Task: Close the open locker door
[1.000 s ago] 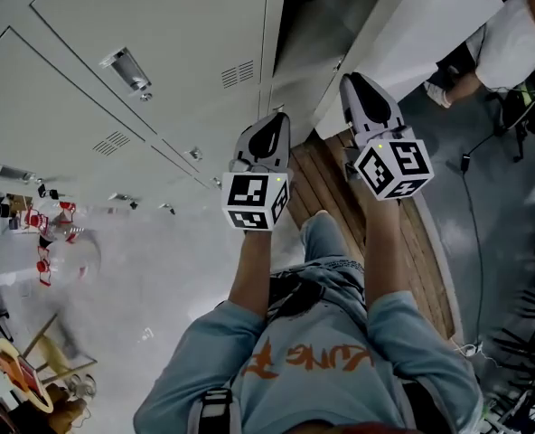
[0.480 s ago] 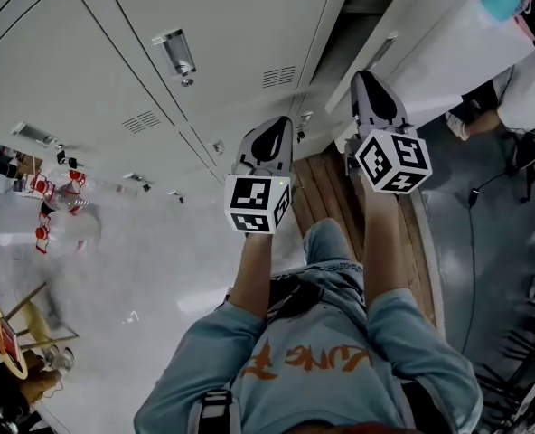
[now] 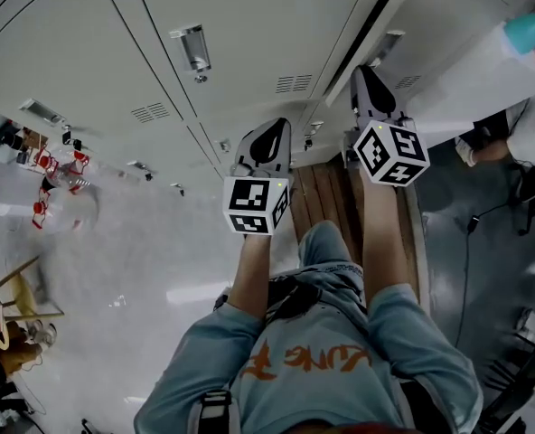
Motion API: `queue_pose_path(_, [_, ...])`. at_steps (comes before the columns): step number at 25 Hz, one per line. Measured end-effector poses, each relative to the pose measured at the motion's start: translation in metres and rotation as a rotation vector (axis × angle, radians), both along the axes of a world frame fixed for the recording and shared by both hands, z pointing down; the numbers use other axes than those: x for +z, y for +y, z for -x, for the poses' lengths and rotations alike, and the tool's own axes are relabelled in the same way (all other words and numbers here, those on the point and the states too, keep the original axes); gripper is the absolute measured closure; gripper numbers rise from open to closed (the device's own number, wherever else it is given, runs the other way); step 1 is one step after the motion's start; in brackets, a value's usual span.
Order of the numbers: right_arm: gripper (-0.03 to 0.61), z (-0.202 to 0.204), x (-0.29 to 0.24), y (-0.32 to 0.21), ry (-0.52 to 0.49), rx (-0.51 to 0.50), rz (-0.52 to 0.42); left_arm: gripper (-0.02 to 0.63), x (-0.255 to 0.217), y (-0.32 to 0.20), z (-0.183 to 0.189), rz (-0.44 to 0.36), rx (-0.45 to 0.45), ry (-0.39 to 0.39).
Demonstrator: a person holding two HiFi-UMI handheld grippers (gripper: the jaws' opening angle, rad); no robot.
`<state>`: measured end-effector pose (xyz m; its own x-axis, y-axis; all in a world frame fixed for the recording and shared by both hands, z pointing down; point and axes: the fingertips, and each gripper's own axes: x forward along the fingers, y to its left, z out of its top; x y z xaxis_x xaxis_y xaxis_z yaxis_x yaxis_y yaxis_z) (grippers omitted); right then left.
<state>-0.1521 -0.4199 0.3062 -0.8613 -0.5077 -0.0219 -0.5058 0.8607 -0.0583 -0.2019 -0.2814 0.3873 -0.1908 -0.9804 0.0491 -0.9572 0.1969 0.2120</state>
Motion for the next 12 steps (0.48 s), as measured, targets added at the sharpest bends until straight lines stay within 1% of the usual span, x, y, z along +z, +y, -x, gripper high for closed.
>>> queue_pose_path(8, [0.526,0.013,0.004,-0.017,-0.001,-0.056,0.02,0.595,0.003,0.001,0.004,0.017,-0.079,-0.001])
queue_pose_path(12, [0.526,0.018,0.003,-0.02,0.004,-0.072,0.018,0.595,0.005,0.007,0.003,0.029,-0.104,-0.005])
